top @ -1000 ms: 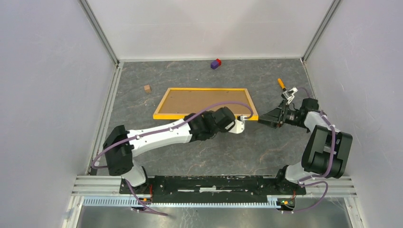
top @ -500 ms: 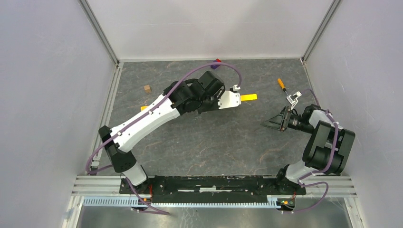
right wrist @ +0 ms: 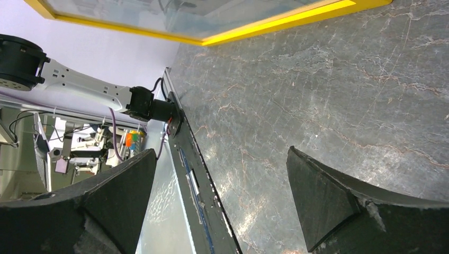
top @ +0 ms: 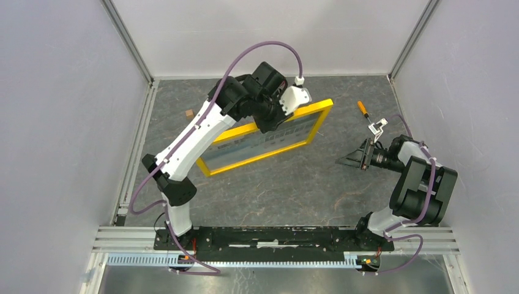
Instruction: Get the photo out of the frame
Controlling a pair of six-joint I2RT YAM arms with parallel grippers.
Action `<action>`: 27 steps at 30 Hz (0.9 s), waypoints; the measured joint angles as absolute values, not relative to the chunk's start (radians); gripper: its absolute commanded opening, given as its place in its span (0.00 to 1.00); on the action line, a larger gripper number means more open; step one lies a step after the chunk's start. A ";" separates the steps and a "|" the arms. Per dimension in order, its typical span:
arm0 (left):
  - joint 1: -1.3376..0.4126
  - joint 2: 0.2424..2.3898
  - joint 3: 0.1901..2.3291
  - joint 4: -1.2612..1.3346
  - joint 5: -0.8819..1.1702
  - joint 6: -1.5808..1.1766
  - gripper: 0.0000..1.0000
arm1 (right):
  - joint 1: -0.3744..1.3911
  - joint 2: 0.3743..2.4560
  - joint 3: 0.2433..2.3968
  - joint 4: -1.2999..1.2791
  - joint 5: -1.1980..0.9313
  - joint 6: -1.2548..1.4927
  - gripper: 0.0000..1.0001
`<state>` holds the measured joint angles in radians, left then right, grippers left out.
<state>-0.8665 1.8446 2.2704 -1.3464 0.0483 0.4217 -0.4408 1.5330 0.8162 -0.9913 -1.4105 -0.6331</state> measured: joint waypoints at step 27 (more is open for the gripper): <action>-0.307 1.849 2.077 -1.126 0.483 -0.039 0.02 | -0.441 1.517 0.804 -0.942 -1.368 -0.585 0.98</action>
